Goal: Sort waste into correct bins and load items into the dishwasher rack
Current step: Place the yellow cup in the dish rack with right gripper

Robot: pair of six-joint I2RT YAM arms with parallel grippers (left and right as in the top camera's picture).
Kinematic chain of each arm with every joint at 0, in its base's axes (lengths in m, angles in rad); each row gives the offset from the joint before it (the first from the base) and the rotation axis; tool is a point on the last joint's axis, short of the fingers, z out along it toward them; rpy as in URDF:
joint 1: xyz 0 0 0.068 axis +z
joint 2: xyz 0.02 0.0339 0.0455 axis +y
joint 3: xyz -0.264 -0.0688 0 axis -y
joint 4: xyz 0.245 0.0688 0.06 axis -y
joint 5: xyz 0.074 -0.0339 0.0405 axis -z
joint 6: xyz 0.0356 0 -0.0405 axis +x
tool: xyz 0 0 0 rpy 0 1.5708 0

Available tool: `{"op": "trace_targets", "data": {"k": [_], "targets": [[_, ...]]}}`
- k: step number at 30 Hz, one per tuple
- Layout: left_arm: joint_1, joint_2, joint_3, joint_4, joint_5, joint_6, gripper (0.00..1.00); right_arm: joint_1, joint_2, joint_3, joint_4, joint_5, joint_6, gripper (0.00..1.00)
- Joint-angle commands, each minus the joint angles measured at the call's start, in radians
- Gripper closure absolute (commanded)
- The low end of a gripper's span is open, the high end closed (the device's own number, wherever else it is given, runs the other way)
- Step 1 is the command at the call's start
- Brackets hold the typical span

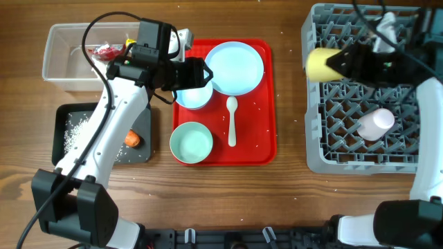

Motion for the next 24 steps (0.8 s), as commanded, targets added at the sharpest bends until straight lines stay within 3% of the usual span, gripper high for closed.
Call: {"op": "trace_targets", "data": {"k": [1,8,15,24], "targets": [[-0.030,0.002,-0.001,-0.017,-0.102,0.006,0.41,-0.057,-0.006,0.080,-0.066,0.171,0.047,0.57],[-0.095,0.004,-0.048,-0.019,-0.253,0.006,0.39,-0.232,-0.005,0.101,-0.149,0.337,0.111,0.57],[-0.097,0.004,-0.177,0.072,-0.257,0.006,0.39,-0.406,0.023,0.101,-0.151,0.514,0.137,0.57],[-0.098,0.004,-0.229,0.109,-0.258,0.006,0.36,-0.497,0.199,0.098,-0.122,0.551,0.161,0.57]]}}
